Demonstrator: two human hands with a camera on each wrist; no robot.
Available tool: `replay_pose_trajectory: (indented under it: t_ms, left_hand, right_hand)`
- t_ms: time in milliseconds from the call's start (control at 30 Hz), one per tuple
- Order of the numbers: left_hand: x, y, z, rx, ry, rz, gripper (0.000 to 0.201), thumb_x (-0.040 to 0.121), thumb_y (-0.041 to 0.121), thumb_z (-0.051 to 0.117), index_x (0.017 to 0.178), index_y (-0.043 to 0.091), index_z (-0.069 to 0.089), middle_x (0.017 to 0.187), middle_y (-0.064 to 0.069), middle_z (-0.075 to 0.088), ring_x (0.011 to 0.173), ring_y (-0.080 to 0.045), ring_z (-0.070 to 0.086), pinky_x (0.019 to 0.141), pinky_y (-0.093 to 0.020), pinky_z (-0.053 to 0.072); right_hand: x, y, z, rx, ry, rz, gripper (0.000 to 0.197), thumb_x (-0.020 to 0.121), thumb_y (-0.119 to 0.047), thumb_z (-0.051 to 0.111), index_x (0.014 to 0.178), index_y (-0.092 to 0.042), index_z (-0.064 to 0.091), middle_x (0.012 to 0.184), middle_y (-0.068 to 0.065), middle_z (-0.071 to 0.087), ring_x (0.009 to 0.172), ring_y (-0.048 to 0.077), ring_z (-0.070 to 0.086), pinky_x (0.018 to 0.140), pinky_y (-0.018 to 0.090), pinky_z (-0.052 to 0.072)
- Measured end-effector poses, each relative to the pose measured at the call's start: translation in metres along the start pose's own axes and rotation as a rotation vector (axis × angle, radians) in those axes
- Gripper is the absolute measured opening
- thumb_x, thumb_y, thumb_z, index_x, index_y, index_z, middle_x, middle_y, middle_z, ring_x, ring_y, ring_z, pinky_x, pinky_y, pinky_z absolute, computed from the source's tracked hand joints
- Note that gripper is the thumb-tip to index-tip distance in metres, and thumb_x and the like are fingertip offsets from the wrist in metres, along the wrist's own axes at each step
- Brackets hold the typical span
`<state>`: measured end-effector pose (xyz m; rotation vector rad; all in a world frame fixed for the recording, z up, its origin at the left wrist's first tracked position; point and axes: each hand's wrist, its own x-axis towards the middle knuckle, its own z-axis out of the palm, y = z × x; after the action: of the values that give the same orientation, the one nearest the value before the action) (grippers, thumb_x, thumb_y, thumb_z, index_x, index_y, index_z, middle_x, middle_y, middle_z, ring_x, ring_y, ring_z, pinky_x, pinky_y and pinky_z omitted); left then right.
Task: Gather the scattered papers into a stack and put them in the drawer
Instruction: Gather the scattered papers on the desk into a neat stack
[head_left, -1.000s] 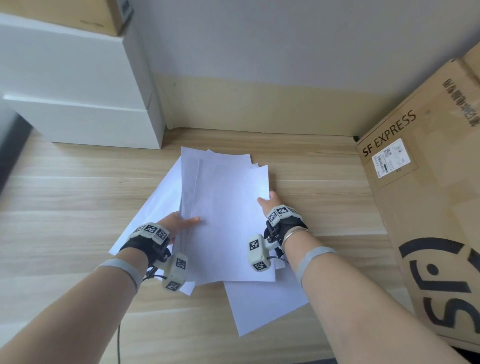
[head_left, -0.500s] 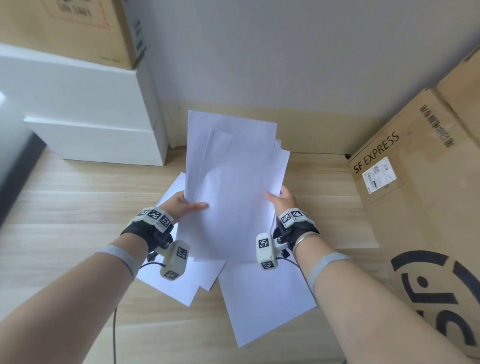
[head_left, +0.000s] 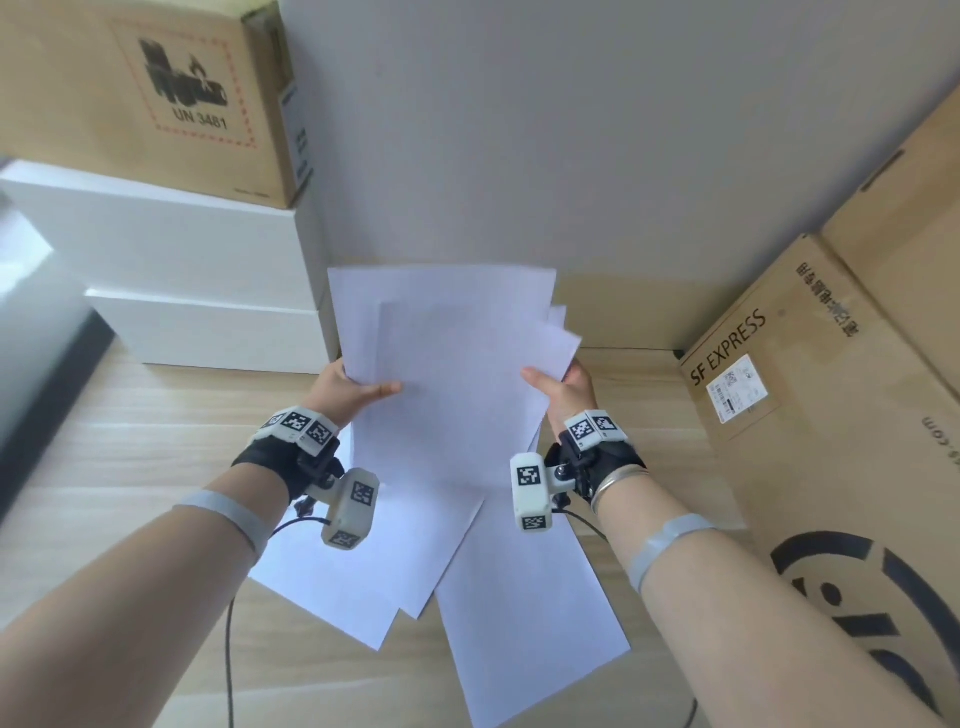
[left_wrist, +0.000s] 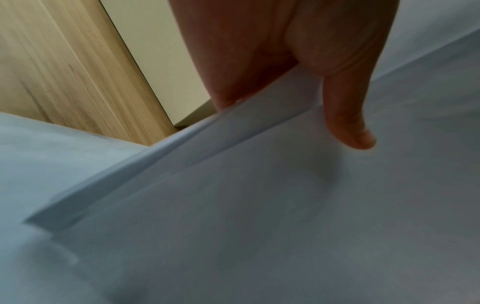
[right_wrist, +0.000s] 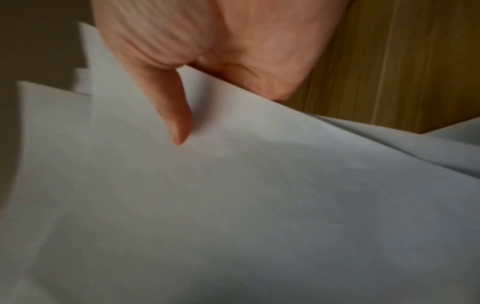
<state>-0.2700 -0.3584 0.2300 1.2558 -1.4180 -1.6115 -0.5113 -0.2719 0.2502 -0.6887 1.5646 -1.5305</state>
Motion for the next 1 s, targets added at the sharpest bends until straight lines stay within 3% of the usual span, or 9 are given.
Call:
replay_pose_trajectory:
  t_ms: [133, 267, 400, 500, 567, 700, 800, 867, 1000]
  left_hand:
    - [-0.006, 0.005, -0.002, -0.058, -0.014, -0.003, 0.047, 0.050, 0.014, 0.089, 0.088, 0.024, 0.063, 0.070, 0.016, 0.074, 0.087, -0.021, 0.064, 0.101, -0.048, 0.046]
    - [-0.009, 0.002, 0.002, -0.150, -0.017, 0.003, 0.092, 0.013, 0.051, 0.090, 0.095, 0.022, 0.062, 0.098, -0.003, 0.069, 0.101, -0.029, 0.063, 0.095, -0.042, 0.049]
    - [-0.011, 0.008, 0.006, -0.171, 0.015, 0.030, 0.083, 0.019, 0.039, 0.092, 0.094, 0.020, 0.062, 0.098, -0.004, 0.068, 0.095, -0.026, 0.064, 0.089, -0.039, 0.051]
    - [-0.011, 0.012, 0.001, -0.178, 0.021, 0.047, 0.065, 0.032, 0.025, 0.083, 0.092, 0.018, 0.062, 0.091, 0.001, 0.069, 0.087, -0.020, 0.065, 0.083, -0.034, 0.052]
    - [-0.012, 0.010, -0.002, -0.183, -0.005, 0.056, 0.068, 0.030, 0.025, 0.085, 0.094, 0.017, 0.062, 0.090, 0.000, 0.070, 0.084, -0.015, 0.067, 0.082, -0.032, 0.054]
    - [-0.011, -0.011, -0.006, -0.118, -0.004, -0.044, 0.064, 0.028, 0.026, 0.091, 0.086, 0.018, 0.064, 0.081, 0.005, 0.075, 0.091, -0.020, 0.068, 0.090, -0.038, 0.054]
    - [-0.014, -0.021, -0.001, -0.022, 0.045, -0.122, 0.047, 0.057, 0.009, 0.082, 0.100, 0.011, 0.062, 0.111, -0.017, 0.065, 0.114, -0.032, 0.059, 0.106, -0.049, 0.041]
    - [-0.014, -0.026, 0.005, 0.005, 0.095, -0.136, 0.053, 0.068, 0.006, 0.077, 0.117, 0.002, 0.058, 0.120, -0.020, 0.062, 0.115, -0.031, 0.057, 0.106, -0.045, 0.041]
    - [-0.006, -0.023, 0.014, 0.119, 0.174, -0.150, 0.032, 0.086, 0.013, 0.065, 0.116, 0.007, 0.056, 0.106, -0.007, 0.059, 0.100, -0.021, 0.052, 0.077, -0.018, 0.040]
  right_hand:
    - [-0.007, 0.004, 0.009, -0.046, -0.055, 0.001, 0.033, 0.076, 0.015, 0.064, 0.079, -0.018, 0.062, 0.060, -0.016, 0.071, 0.056, -0.005, 0.065, 0.060, 0.014, 0.054]
    - [-0.013, 0.007, 0.017, -0.124, -0.069, 0.027, 0.026, 0.074, 0.012, 0.069, 0.090, -0.007, 0.061, 0.073, -0.006, 0.064, 0.052, -0.007, 0.063, 0.056, 0.009, 0.051]
    - [-0.010, 0.009, 0.024, -0.153, -0.032, 0.035, 0.027, 0.072, 0.008, 0.073, 0.074, -0.016, 0.060, 0.074, -0.003, 0.063, 0.054, -0.002, 0.062, 0.066, 0.024, 0.051]
    - [-0.009, 0.002, 0.021, -0.123, -0.053, 0.043, 0.030, 0.072, 0.010, 0.072, 0.074, -0.018, 0.059, 0.076, -0.003, 0.063, 0.050, -0.009, 0.061, 0.057, 0.013, 0.052]
    - [-0.009, 0.006, 0.018, -0.141, -0.102, 0.109, 0.029, 0.067, 0.004, 0.078, 0.080, -0.015, 0.061, 0.082, 0.000, 0.065, 0.064, -0.002, 0.067, 0.068, 0.017, 0.055]
    - [-0.006, 0.031, 0.015, -0.384, -0.141, 0.275, 0.108, 0.024, -0.045, 0.092, 0.119, -0.012, 0.054, 0.117, 0.002, 0.064, 0.108, 0.021, 0.062, 0.096, 0.039, 0.050]
    - [-0.015, 0.032, 0.022, -0.467, -0.195, 0.319, 0.058, 0.061, -0.022, 0.085, 0.112, -0.014, 0.058, 0.113, 0.002, 0.065, 0.110, 0.024, 0.061, 0.097, 0.042, 0.049]
    - [-0.017, 0.040, 0.025, -0.525, -0.204, 0.334, 0.047, 0.073, -0.017, 0.078, 0.116, -0.012, 0.059, 0.109, 0.004, 0.064, 0.106, 0.024, 0.061, 0.096, 0.041, 0.050]
    - [-0.011, 0.049, 0.033, -0.537, -0.083, 0.289, 0.040, 0.082, -0.023, 0.069, 0.115, -0.003, 0.060, 0.113, 0.012, 0.066, 0.106, 0.028, 0.063, 0.079, 0.024, 0.042]
